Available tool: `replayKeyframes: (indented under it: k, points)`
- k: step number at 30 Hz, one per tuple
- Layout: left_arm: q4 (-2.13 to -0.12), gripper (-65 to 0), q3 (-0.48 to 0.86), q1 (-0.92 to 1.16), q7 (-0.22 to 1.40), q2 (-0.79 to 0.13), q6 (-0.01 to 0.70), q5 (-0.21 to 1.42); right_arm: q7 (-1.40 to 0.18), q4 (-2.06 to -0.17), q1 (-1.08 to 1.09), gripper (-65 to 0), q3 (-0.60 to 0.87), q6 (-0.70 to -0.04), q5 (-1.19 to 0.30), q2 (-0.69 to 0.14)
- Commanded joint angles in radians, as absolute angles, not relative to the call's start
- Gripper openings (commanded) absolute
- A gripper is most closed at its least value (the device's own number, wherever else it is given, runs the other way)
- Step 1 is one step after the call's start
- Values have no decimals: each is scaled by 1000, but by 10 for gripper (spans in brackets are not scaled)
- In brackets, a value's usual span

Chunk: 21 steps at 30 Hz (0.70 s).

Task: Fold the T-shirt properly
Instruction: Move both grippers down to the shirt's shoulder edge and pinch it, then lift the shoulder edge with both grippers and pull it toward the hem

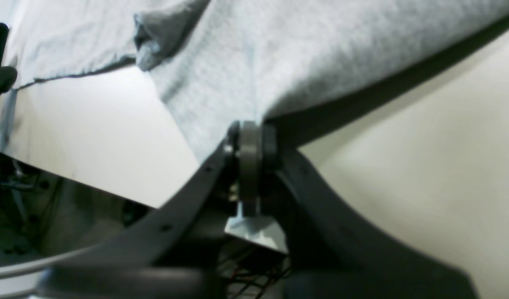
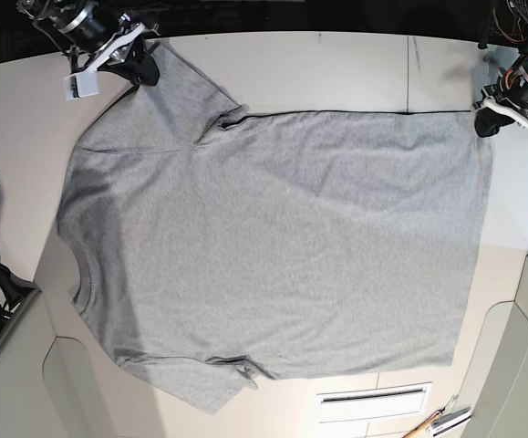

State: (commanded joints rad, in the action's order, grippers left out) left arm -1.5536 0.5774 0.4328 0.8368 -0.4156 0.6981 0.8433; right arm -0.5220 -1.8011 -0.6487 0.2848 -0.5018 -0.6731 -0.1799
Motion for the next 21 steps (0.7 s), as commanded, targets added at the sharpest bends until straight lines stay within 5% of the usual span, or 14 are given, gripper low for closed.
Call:
replayKeyframes:
  k: [8, 21]
  points:
    - [-1662, -650, 656, 432, 892, -416, 698, 924, -561, -1882, -648, -650, 399, -547, -821, -179]
    - [-1596, -650, 653, 242, 767, -416, 698, 778, -563, -1878, -384, -650, 421, -547, -728, -183]
